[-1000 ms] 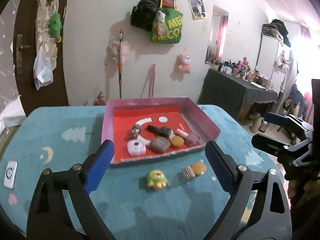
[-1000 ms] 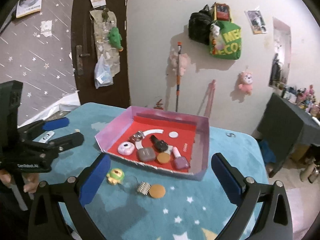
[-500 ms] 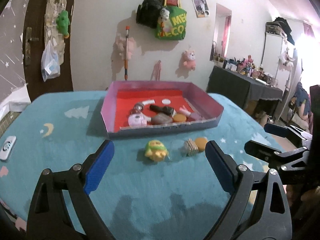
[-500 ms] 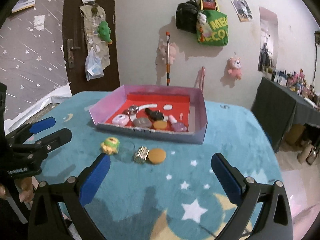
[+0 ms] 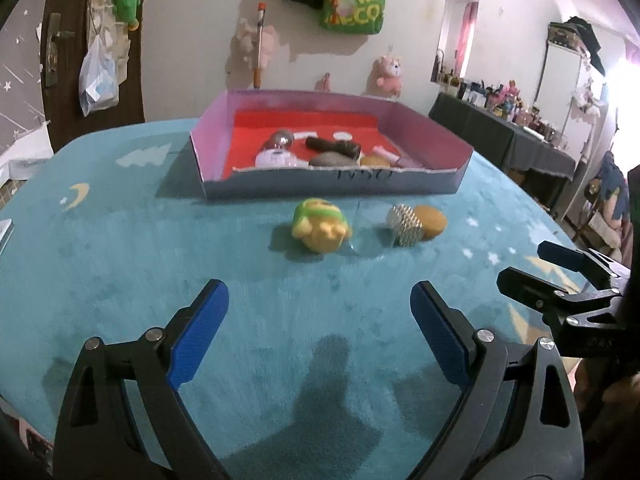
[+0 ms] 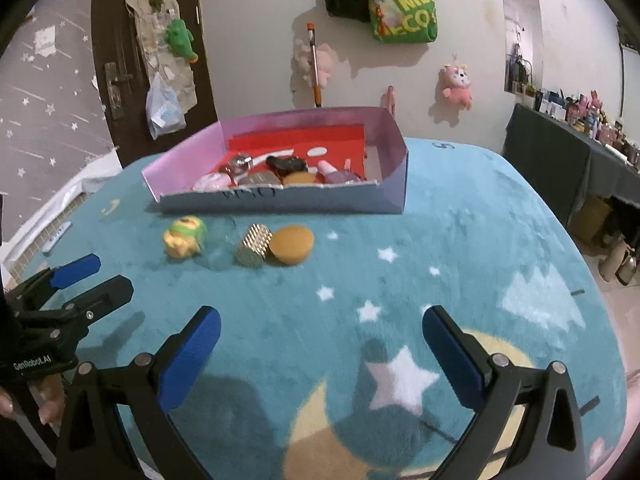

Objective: Organize rigid objects

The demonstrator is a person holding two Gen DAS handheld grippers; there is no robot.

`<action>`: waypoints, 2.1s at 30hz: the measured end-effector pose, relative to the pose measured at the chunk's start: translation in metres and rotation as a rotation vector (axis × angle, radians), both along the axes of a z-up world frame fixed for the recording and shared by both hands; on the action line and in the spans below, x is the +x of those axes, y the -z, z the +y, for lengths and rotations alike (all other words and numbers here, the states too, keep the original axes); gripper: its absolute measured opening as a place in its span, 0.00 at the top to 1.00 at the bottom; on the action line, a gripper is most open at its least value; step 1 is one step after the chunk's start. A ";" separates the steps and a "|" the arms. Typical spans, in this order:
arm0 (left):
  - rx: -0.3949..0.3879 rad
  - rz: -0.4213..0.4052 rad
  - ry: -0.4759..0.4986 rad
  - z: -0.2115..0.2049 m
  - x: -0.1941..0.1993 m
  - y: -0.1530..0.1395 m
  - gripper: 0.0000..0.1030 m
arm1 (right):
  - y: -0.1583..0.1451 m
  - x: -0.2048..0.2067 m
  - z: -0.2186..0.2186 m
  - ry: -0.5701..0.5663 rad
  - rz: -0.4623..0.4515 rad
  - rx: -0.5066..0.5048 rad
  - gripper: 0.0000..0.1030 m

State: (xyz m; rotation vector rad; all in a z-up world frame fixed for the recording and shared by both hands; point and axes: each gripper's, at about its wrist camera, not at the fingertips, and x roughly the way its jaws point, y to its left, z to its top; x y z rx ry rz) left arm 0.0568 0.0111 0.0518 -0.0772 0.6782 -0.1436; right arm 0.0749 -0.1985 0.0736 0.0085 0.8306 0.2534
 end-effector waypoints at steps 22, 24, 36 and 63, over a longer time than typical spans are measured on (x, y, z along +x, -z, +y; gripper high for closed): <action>0.028 0.037 -0.009 0.000 0.016 0.003 0.10 | 0.014 0.012 0.003 -0.012 0.058 -0.012 0.00; 0.040 0.042 -0.018 0.001 0.021 0.000 0.10 | 0.013 0.018 0.003 -0.014 0.062 -0.010 0.00; 0.051 0.112 -0.006 0.006 0.064 -0.007 0.10 | 0.020 0.055 0.001 -0.028 0.151 0.001 0.00; 0.206 0.183 0.069 0.000 0.095 0.007 0.10 | 0.031 0.104 0.016 -0.084 0.183 -0.089 0.04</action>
